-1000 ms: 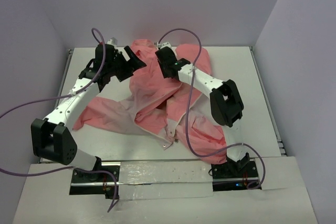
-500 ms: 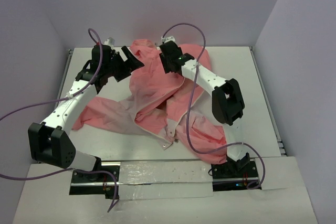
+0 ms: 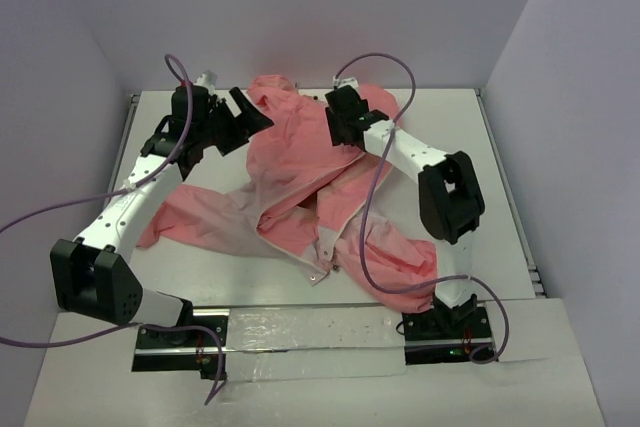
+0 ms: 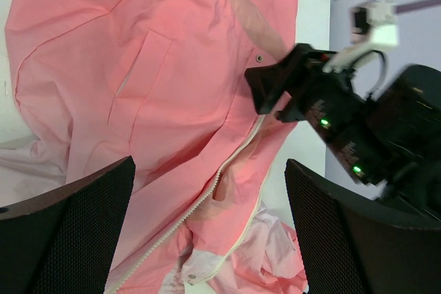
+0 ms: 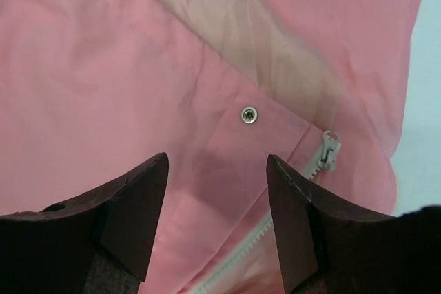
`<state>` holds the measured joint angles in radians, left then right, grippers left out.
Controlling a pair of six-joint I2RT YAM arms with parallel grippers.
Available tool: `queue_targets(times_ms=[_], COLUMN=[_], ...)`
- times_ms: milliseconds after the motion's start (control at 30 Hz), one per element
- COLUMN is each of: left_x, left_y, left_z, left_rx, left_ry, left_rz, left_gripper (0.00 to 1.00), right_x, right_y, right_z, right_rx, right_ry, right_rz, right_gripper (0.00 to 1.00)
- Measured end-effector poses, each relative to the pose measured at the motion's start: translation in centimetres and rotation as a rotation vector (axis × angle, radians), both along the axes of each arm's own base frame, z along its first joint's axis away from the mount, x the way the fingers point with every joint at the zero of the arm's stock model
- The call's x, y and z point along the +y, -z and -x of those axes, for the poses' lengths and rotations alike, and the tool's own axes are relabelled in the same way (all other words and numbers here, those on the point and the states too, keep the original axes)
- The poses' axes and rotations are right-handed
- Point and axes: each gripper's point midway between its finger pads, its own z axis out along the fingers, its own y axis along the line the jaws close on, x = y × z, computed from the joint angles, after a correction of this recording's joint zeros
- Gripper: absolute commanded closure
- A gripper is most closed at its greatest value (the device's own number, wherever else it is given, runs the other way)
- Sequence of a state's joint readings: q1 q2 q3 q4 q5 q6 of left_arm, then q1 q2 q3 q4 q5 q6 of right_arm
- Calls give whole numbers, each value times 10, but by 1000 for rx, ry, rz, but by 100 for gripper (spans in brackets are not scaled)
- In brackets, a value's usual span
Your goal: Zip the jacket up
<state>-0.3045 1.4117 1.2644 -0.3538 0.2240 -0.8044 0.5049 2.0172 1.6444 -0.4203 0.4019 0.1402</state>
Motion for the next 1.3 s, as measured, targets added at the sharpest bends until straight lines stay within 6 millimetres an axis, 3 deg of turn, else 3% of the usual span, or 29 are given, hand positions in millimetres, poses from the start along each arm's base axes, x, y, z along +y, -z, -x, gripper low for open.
queue_targets(times_ms=[100, 233, 433, 567, 1067, 1133, 1200, 1300], left_x=[-1, -1, -2, -2, 0, 1, 1, 0], left_y=[0, 3, 7, 8, 15, 14, 14, 13], left_z=[0, 1, 3, 3, 5, 5, 5, 5], left_rx=[0, 5, 15, 15, 25, 24, 23, 20], left_ry=[4, 9, 12, 12, 10, 8, 8, 11], left_rz=[3, 7, 7, 6, -6, -7, -7, 0], left_gripper=[5, 5, 5, 5, 4, 4, 5, 5], right_x=[-2, -22, -40, -41, -19, -19, -20, -20], right_y=[-25, -48, -16, 5, 18, 18, 18, 19], right_z=[1, 2, 8, 15, 5, 5, 5, 4], right_rx=[-71, -152, -96, -34, 19, 18, 16, 15], right_ry=[30, 101, 190, 235, 284, 293, 302, 320], right_rz=[-90, -204, -357, -441, -590, -596, -601, -613], right_gripper=[32, 30, 27, 26, 32, 37, 51, 96])
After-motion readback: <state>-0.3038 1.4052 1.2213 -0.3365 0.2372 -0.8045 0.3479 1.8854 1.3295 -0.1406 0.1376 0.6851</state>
